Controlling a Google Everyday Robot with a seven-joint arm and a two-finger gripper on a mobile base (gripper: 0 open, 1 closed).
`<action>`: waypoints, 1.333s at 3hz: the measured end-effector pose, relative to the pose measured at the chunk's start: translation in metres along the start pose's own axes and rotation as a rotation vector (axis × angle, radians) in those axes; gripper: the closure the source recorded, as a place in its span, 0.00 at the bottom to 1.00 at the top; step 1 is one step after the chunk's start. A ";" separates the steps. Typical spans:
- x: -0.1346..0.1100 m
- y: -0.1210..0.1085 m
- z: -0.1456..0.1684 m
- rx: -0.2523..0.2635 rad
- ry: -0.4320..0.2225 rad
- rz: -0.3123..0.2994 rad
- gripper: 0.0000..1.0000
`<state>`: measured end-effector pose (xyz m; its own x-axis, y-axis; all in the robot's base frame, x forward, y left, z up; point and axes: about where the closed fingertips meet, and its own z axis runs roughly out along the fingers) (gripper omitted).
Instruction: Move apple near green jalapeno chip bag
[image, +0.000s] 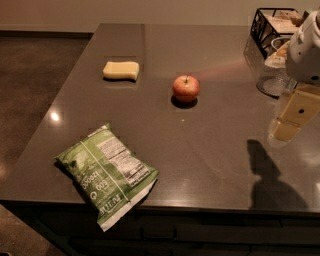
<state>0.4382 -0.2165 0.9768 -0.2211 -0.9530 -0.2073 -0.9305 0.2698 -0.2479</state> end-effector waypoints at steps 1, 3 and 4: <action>0.000 0.000 0.000 0.000 0.000 0.000 0.00; -0.039 -0.029 0.018 -0.050 -0.077 0.022 0.00; -0.073 -0.048 0.037 -0.047 -0.120 0.062 0.00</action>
Offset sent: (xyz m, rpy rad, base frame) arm 0.0327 0.0236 -0.0008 0.0534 0.0687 0.0087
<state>0.5095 -0.1549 0.9684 -0.2442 -0.9106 -0.3334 -0.9296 0.3177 -0.1869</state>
